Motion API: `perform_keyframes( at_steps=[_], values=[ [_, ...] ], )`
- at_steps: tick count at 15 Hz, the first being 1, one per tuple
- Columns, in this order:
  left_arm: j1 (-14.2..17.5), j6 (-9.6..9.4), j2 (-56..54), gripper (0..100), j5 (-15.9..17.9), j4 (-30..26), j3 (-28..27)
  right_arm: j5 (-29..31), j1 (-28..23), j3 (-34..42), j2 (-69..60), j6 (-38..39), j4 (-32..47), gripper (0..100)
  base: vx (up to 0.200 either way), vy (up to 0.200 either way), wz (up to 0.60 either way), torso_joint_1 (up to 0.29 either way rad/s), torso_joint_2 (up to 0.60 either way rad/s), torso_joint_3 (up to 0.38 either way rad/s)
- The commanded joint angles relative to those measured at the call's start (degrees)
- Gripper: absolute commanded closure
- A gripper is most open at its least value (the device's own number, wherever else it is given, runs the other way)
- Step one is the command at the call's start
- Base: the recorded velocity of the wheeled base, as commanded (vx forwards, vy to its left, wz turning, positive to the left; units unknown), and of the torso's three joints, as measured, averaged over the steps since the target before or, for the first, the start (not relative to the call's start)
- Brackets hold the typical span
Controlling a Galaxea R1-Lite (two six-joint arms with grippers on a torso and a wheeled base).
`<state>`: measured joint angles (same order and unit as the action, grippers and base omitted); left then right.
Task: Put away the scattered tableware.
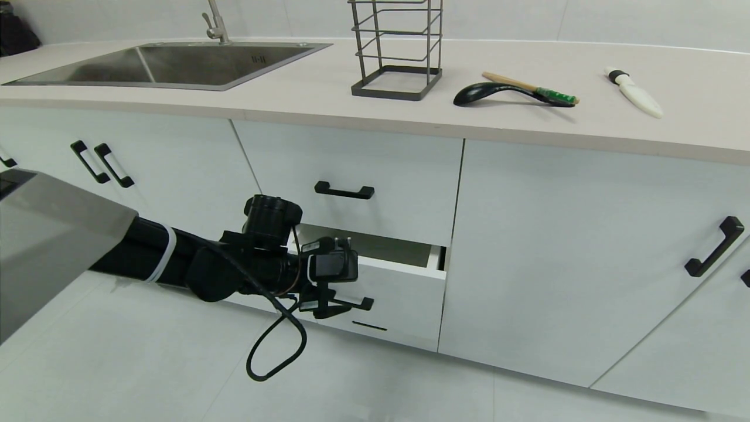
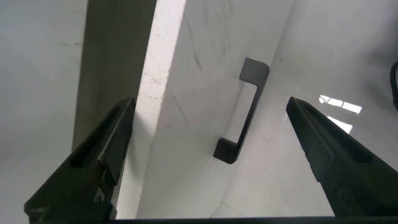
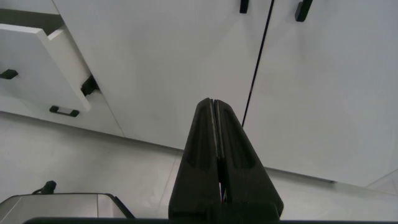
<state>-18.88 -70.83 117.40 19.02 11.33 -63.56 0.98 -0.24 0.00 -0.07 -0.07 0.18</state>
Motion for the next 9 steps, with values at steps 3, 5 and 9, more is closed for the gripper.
perform_keyframes(
  at_steps=[3, 5, 9],
  values=[
    [-0.1, -0.01, -4.5, 0, -0.1, -0.5, 6.2, 0.0, 0.1, 0.0, 0.1, 0.0, 0.0, 100, 0.0, 0.0, 0.0, 0.0, 0.0, 0.0],
    [-1.1, -0.01, -11.0, 0, -0.3, -0.5, 13.5, 0.0, 0.0, 0.0, 0.1, 0.0, 0.0, 100, 0.0, 0.0, 0.0, 0.0, 0.0, 0.0],
    [-2.6, 0.95, -21.6, 0, -1.9, -0.3, 27.7, 0.0, 0.0, 0.0, 0.1, 0.0, 0.0, 100, 0.0, 0.0, 0.0, 0.0, 0.0, 0.0]
  ],
)
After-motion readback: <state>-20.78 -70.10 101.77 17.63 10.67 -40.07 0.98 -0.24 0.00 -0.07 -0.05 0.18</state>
